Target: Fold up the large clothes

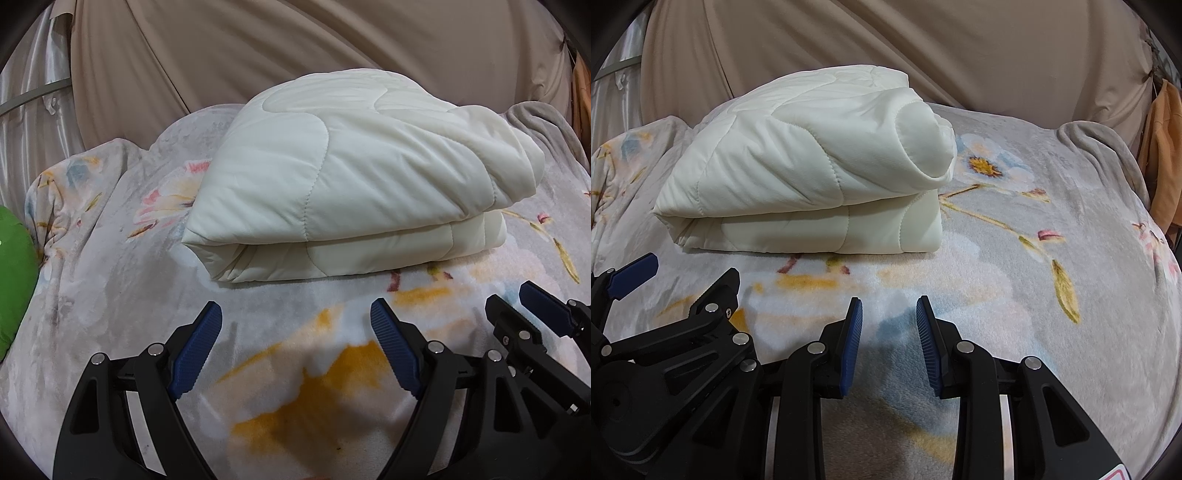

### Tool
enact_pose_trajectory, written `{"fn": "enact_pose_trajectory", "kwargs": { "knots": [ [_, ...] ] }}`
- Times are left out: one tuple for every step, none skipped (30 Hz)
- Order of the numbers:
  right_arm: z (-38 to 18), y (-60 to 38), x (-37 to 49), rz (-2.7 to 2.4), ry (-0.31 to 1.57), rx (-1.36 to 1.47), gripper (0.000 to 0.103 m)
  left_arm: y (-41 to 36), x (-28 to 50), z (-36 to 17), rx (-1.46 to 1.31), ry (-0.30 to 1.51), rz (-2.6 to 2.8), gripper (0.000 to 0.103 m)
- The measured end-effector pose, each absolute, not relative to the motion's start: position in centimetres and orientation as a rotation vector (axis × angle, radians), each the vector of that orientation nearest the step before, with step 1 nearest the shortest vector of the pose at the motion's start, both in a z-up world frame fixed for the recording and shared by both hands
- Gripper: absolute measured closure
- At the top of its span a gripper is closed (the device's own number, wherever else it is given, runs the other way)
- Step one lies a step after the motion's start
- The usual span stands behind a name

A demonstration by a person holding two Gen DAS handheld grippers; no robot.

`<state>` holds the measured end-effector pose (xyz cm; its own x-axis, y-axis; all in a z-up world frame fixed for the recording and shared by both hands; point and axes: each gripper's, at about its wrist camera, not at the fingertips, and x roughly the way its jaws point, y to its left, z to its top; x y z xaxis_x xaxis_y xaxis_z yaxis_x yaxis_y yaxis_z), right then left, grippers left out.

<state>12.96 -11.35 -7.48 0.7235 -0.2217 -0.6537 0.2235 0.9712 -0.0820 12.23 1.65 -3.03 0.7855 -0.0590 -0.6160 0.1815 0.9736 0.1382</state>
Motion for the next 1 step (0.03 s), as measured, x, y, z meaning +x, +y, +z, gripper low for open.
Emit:
{"fn": "enact_pose_trajectory", "kwargs": {
  "knots": [
    [-7.47,-11.31,12.9,-0.246,0.72,0.003,0.071,1.42,12.15,-3.05,0.196,0.655,-0.131,0.024]
  ]
}}
